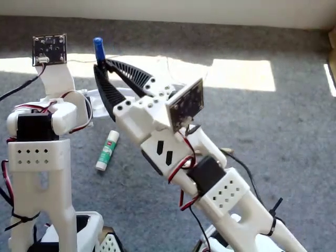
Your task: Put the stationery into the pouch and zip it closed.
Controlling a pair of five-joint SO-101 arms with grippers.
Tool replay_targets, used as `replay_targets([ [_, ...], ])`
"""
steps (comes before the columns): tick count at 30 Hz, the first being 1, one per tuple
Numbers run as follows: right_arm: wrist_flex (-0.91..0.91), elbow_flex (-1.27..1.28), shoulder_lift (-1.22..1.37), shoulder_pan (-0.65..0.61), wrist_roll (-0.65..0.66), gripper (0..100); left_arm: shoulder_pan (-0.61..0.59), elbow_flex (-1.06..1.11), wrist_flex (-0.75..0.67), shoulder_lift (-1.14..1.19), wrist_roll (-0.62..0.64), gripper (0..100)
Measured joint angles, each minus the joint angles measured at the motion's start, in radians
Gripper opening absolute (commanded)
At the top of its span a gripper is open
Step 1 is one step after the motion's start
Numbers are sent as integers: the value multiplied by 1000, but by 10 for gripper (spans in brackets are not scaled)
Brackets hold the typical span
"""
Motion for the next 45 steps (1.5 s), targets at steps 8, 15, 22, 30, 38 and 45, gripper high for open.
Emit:
replay_targets([
  [8,-275,233,0,0,120,5,0,0,0,0,0,7],
  [15,-308,305,0,6,126,5,0,0,0,0,0,7],
  [22,-308,358,0,25,126,22,0,0,0,0,0,7],
  [30,-308,373,0,25,126,166,0,0,0,0,0,7],
  [38,-308,373,0,28,126,166,0,0,0,0,0,7],
  [45,-72,333,-26,92,126,166,-2,0,0,0,0,7],
])
